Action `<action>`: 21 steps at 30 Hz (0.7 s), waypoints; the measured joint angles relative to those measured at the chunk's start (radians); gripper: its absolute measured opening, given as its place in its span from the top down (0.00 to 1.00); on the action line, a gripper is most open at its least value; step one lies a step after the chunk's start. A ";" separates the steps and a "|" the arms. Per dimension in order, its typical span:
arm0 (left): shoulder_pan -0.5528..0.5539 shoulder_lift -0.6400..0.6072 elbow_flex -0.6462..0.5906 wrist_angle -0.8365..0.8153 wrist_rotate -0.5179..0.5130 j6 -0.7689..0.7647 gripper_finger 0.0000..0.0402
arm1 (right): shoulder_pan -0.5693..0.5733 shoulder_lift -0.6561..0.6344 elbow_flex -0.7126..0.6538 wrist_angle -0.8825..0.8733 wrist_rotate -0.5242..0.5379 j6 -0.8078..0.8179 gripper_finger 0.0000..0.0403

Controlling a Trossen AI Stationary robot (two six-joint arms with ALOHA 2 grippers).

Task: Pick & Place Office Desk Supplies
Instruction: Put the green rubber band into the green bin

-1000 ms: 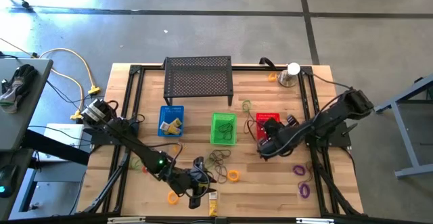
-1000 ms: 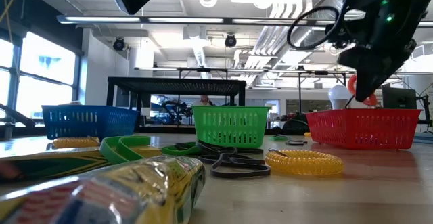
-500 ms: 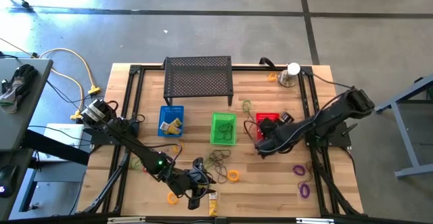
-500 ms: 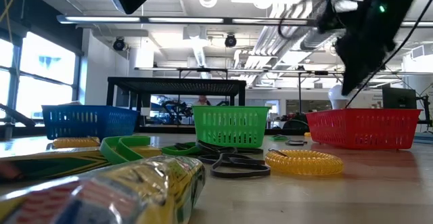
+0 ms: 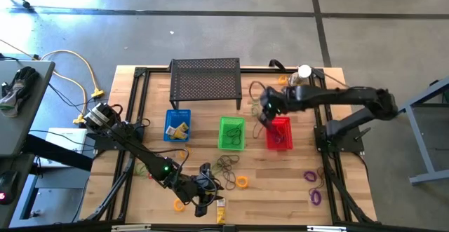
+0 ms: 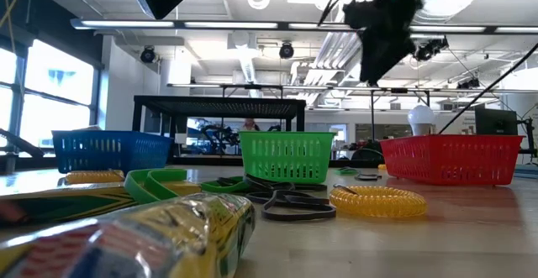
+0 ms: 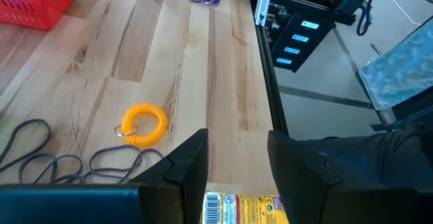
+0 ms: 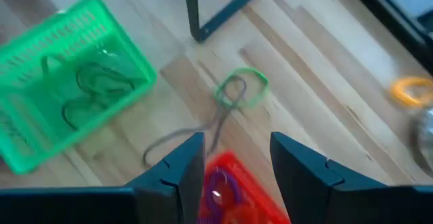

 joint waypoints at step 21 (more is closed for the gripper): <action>0.000 0.000 0.000 -0.056 0.002 0.000 0.63 | -0.259 0.382 0.000 0.229 -0.112 -0.202 0.62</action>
